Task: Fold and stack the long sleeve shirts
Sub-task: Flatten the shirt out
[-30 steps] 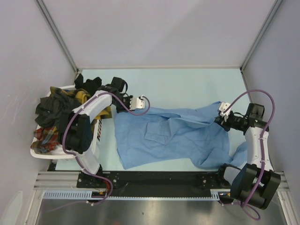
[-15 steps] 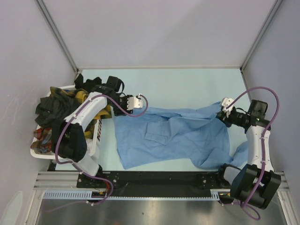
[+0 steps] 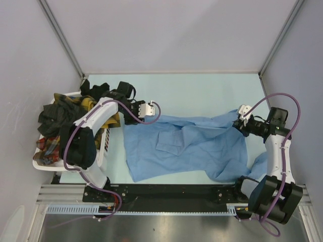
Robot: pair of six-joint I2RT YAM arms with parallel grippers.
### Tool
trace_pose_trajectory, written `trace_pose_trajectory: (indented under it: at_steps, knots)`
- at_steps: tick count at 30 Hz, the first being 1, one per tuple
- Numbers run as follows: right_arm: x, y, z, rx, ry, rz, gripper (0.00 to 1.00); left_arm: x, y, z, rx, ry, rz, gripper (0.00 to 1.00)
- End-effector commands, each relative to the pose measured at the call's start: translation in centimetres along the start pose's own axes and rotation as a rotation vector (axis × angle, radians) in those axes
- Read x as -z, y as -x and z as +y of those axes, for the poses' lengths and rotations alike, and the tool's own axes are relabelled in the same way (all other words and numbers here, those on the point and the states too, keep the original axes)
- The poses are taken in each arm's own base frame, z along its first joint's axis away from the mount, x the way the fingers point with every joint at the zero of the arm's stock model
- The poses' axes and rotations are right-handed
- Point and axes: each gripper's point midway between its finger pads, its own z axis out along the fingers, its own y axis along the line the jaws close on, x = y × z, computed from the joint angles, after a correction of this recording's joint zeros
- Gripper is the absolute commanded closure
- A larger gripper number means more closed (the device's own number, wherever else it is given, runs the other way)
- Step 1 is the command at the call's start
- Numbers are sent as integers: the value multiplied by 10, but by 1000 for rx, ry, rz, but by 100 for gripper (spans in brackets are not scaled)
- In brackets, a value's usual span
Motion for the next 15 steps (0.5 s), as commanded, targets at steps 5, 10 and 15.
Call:
trace_pose_trajectory:
  at_steps: [5, 10, 15]
  knots:
    - [3, 14, -9, 59, -9, -35, 100, -7, 2, 13, -70, -11, -12, 44]
    - [3, 13, -10, 54, -14, -30, 100, 3, 4, 2, -31, -15, -18, 69]
    - [6, 26, -29, -5, -79, -52, 100, 27, 16, 0, 71, 51, -51, 100]
